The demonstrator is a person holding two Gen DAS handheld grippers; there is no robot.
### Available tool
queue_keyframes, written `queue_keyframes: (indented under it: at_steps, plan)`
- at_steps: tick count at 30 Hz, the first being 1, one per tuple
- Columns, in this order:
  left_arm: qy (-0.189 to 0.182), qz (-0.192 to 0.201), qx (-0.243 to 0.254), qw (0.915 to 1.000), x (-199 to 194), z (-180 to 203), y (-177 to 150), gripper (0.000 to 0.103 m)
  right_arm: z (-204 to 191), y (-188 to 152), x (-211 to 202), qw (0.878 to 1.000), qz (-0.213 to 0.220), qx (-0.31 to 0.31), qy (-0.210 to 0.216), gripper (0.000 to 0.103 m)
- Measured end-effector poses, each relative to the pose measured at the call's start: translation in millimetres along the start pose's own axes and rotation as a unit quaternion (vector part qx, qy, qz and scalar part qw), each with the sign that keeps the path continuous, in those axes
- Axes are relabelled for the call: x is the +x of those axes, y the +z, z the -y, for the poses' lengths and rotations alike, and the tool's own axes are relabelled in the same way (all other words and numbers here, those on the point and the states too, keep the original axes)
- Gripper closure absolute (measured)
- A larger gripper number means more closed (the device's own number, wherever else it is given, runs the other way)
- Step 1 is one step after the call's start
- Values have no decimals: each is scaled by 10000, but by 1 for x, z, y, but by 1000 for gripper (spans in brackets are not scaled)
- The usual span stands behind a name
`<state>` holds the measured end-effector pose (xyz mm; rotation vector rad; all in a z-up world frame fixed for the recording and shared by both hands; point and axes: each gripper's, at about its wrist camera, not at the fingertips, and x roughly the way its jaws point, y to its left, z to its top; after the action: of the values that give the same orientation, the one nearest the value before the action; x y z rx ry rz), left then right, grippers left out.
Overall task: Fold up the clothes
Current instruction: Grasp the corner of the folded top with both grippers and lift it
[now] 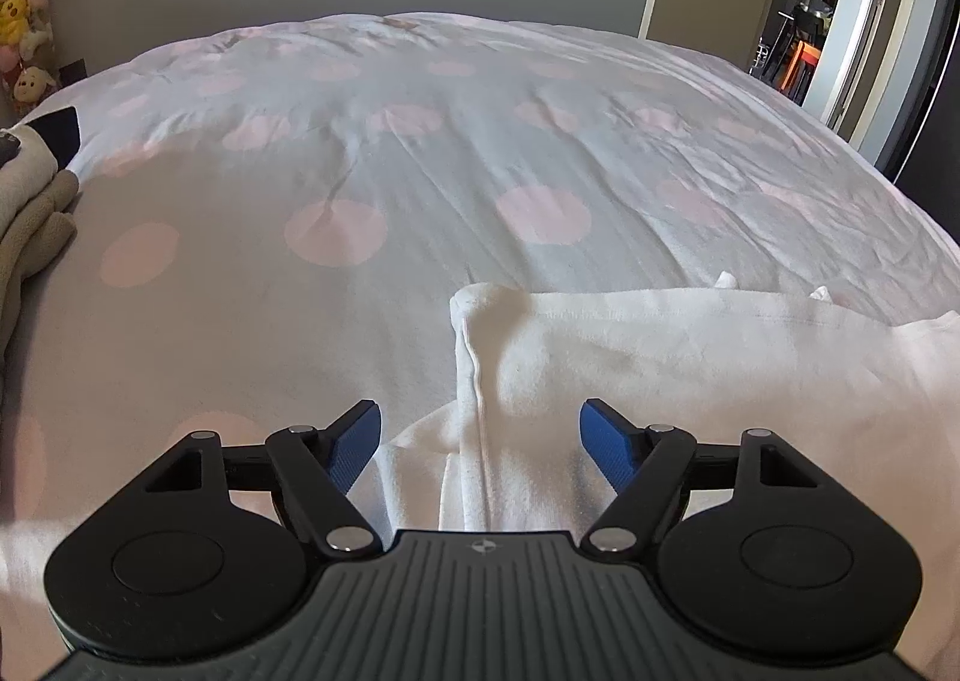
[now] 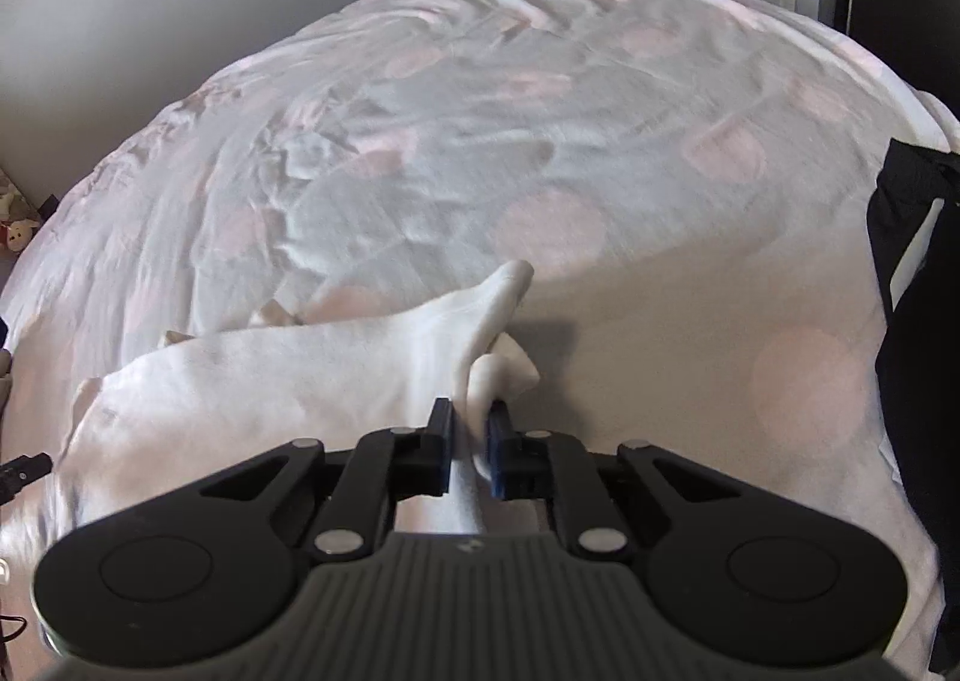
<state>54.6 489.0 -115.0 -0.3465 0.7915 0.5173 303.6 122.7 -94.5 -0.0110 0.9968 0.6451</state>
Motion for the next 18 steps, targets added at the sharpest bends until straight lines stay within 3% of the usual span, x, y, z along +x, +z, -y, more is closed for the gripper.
queue_keyframes:
  at_steps: [8, 13, 18]
  plan:
    - [-312, 148, -488, 9982, -20, -28, 4, 37, -89, 12, -45, 9970, 229, -262, 687, 90]
    - [-564, 101, -842, 9948, -22, -48, 2, 65, -160, 14, -50, 9913, 202, -519, 1189, 91]
    - [-695, 64, -1100, 9915, -23, -63, 1, 73, -226, 9, -28, 9868, 44, -539, 1529, 91]
